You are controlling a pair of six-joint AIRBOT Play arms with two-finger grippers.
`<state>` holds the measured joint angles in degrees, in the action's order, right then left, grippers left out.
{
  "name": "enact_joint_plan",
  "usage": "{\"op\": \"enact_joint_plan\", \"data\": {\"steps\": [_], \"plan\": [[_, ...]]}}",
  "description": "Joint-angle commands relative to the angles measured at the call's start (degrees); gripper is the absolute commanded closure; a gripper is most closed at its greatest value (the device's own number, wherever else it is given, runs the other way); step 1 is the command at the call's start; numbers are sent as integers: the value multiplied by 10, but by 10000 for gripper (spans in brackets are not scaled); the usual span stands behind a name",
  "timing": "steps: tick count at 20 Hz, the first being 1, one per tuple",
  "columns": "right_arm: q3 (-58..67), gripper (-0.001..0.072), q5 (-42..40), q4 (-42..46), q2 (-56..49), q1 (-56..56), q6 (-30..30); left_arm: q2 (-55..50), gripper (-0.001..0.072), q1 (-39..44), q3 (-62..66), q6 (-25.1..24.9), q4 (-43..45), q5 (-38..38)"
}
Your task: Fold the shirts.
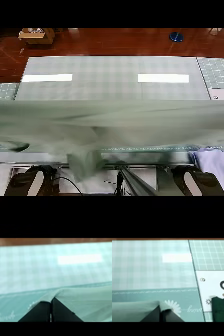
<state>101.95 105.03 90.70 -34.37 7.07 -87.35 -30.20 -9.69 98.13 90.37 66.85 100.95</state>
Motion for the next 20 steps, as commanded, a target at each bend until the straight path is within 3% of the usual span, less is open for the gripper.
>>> {"op": "enact_joint_plan", "data": {"steps": [1, 5, 14, 17, 20], "plan": [[-21, 675, 11, 17, -59, -31, 1, -3, 693, 0, -100, -21, -11, -22], [-59, 675, -58, 12, -198, -37, 35, -60, 693, 0, -181, -43, -11, -122], [-59, 675, -440, 9, -426, -37, 33, -323, 693, 27, -195, -120, -30, -391], [-59, 675, -500, 9, -473, -35, 33, -398, 693, 65, -195, -146, -30, -497], [-59, 676, -530, -45, -525, -14, 33, -465, 693, 100, -194, -169, -28, -594]]}}
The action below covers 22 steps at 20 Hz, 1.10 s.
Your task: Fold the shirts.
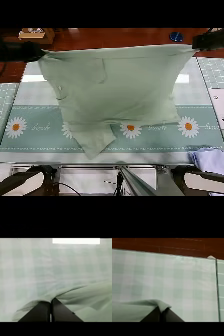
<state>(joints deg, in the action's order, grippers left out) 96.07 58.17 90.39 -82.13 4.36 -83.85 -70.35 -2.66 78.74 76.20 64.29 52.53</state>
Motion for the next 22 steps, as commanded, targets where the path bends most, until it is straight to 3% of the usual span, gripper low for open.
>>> {"op": "enact_joint_plan", "data": {"steps": [1, 6, 15, 18, 22], "plan": [[0, 676, -71, -68, -67, 24, -1, -83, 692, 37, 0, -28, -2, -130], [0, 676, -102, -156, -148, 67, 31, -167, 692, 48, 0, -27, -2, -193], [0, 676, -92, -183, -225, 59, 59, -251, 692, 82, 0, -27, -2, -214], [0, 676, -63, -174, -221, 59, 65, -251, 692, 80, 0, -27, -2, -183], [0, 676, 5, -137, -217, 59, 68, -240, 692, 67, 0, -28, 43, -73]]}}
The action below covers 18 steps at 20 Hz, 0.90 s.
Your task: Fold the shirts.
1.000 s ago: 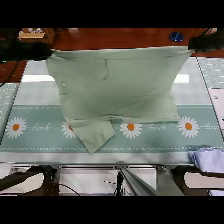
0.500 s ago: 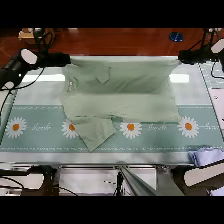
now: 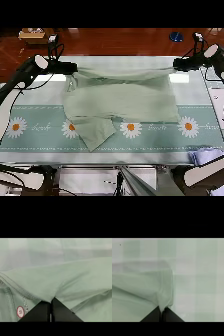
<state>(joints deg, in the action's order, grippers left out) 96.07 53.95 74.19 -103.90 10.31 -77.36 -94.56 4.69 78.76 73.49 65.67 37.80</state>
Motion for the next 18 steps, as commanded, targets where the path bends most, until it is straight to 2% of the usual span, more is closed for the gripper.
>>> {"op": "enact_joint_plan", "data": {"steps": [1, 3, 18], "plan": [[0, 676, 55, 27, 1, 0, 3, 1, 692, -7, 0, -17, 30, 103], [0, 676, 54, 27, 1, 0, 3, -5, 692, -6, 0, -32, 30, 129], [0, 673, 64, 24, -53, 0, -17, -32, 691, -15, 0, -22, 33, 120]]}}
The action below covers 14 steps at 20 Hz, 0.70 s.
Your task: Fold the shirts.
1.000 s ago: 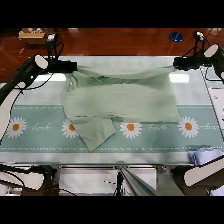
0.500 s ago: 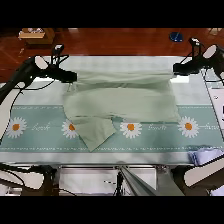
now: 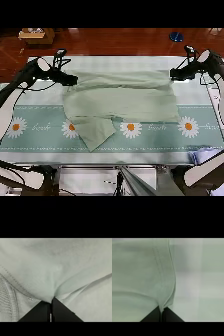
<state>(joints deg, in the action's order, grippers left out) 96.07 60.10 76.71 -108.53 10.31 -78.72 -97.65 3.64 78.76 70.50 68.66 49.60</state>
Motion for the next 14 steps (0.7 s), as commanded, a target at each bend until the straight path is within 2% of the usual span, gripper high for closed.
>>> {"op": "enact_joint_plan", "data": {"steps": [1, 2, 3, 5, 6, 7, 10, 11, 14], "plan": [[0, 624, 3, -1, -7, 0, -3, 0, 689, -5, 0, 11, 3, 6], [0, 498, 5, 0, -6, 0, -3, 1, 664, -5, 2, 10, 4, 16], [0, 404, 13, 12, -3, 2, 0, 1, 535, -5, 12, 11, 7, 37], [0, 387, 42, 69, 20, 8, 8, 4, 210, -14, 50, 12, 41, 109], [0, 386, 63, 111, 38, 10, 17, 10, 176, -24, 73, 18, 56, 147], [0, 344, 77, 133, 61, 21, 15, 21, 177, -40, 91, 36, 64, 179], [-1, 308, 157, 97, 103, 76, 1, 76, 177, -93, 82, 104, 50, 235], [-12, 275, 190, 70, 110, 101, 4, 99, 177, -107, 53, 98, 29, 245], [-102, 273, 228, -69, 140, 177, 43, 186, 176, -137, -107, 83, -21, 250]]}}
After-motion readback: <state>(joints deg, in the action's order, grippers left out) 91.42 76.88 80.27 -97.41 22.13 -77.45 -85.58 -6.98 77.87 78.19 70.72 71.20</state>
